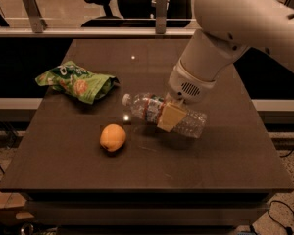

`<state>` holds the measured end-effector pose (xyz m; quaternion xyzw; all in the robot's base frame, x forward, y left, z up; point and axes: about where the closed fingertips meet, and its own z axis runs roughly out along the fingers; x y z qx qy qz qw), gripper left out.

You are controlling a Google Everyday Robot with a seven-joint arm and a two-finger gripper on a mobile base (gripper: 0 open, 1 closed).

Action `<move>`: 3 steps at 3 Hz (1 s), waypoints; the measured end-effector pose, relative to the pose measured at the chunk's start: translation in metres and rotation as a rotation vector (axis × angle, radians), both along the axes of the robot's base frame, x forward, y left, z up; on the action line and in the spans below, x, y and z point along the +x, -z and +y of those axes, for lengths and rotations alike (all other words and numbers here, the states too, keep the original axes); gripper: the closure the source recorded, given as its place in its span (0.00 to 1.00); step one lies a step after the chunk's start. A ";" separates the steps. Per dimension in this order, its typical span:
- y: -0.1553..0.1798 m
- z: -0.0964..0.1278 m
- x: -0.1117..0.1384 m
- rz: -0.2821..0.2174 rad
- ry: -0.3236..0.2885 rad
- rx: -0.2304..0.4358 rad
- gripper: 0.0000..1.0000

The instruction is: Move water bottle near orange

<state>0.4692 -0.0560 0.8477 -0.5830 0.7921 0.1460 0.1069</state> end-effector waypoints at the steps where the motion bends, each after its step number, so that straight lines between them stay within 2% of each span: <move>1: 0.000 0.000 -0.001 -0.002 -0.001 -0.001 0.59; 3: -0.001 0.001 -0.002 -0.005 -0.003 -0.002 0.12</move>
Offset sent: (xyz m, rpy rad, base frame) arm -0.0007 0.0002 0.0004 -0.0007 -0.0017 0.0009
